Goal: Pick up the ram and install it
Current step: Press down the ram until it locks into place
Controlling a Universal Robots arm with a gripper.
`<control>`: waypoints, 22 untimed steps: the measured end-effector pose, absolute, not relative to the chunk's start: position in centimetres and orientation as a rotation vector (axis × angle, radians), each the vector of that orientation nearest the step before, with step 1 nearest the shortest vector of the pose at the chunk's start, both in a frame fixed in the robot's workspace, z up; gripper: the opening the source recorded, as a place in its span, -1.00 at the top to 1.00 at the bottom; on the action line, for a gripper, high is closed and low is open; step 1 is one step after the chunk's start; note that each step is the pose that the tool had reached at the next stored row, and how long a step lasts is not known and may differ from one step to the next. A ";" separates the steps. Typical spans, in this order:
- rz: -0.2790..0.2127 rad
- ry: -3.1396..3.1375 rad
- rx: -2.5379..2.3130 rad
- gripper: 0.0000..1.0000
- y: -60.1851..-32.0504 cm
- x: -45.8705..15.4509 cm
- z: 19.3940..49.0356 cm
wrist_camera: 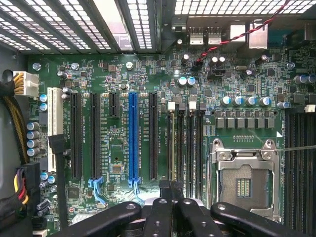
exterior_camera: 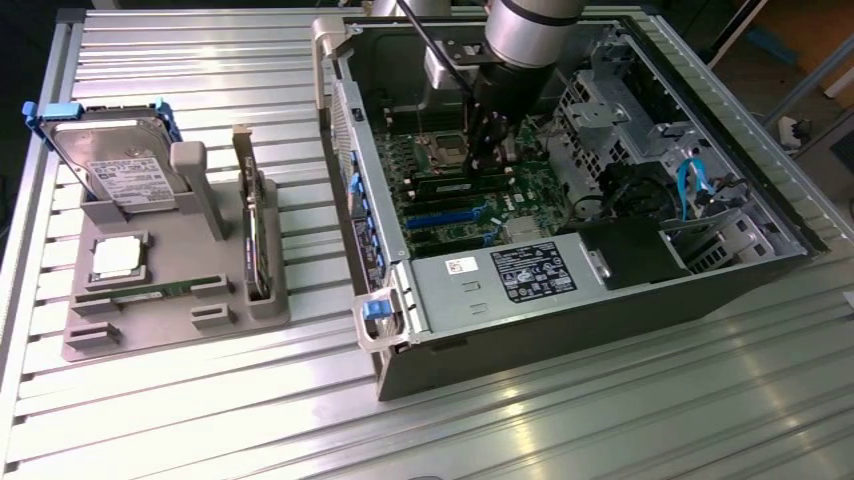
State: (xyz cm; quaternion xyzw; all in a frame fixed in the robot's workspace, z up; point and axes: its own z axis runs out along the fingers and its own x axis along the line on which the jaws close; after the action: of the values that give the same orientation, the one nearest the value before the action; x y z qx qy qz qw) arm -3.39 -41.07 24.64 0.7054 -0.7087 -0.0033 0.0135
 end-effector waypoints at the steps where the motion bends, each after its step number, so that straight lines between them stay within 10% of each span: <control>1: -0.010 -2.208 2.197 0.79 -41.1 -3.4 24.6; 22: -0.010 -2.207 2.197 0.79 -41.1 -3.5 24.2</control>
State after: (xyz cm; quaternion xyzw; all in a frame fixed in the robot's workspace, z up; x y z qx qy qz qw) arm -3.51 -41.07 24.20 0.7054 -0.7087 -0.0032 0.0136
